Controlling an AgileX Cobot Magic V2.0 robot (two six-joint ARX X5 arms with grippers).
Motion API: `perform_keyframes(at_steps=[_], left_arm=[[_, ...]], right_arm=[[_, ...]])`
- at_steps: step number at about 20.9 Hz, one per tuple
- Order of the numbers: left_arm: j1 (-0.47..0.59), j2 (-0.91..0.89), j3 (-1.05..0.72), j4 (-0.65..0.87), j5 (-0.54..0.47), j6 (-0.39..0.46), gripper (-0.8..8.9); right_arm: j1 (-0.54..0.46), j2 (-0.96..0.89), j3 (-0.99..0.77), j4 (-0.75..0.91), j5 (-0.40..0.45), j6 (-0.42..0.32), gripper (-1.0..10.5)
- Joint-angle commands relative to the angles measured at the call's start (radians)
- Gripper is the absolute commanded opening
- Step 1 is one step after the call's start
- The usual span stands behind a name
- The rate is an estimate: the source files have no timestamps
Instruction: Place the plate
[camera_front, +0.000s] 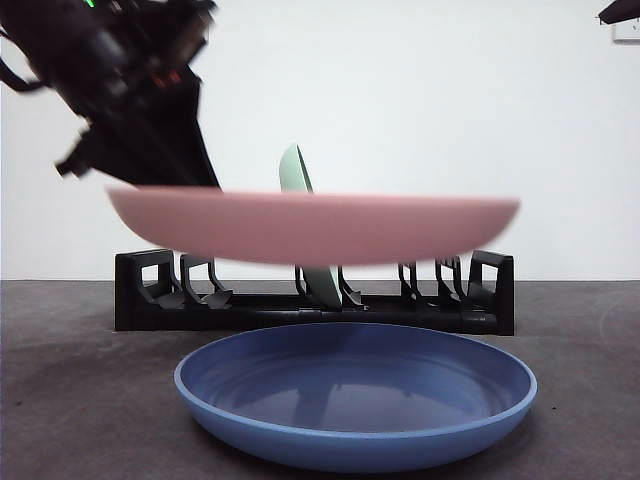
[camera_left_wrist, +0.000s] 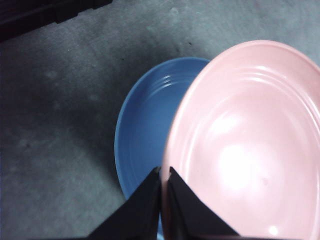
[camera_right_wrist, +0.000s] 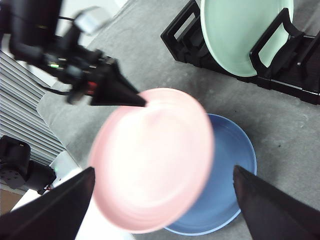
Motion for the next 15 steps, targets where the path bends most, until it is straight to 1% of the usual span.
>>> perform_keyframes(at_steps=[1,9,11,15], left_arm=[[-0.013,0.060,0.010,0.050,0.008,-0.037,0.05],[-0.016,0.164,0.010,0.122,-0.011,-0.087,0.06],[-0.017,0.185,0.010,0.139,-0.033,-0.106,0.06],[-0.025,0.192,0.010,0.147,-0.077,-0.105,0.06]], right_arm=[[0.004,0.008,0.004,0.011,0.000,0.003,4.4],[0.004,0.008,0.004,0.011,0.000,0.003,4.4],[0.004,0.008,0.005,0.011,0.000,0.003,4.4],[0.004,0.008,0.004,0.011,0.000,0.003,4.4]])
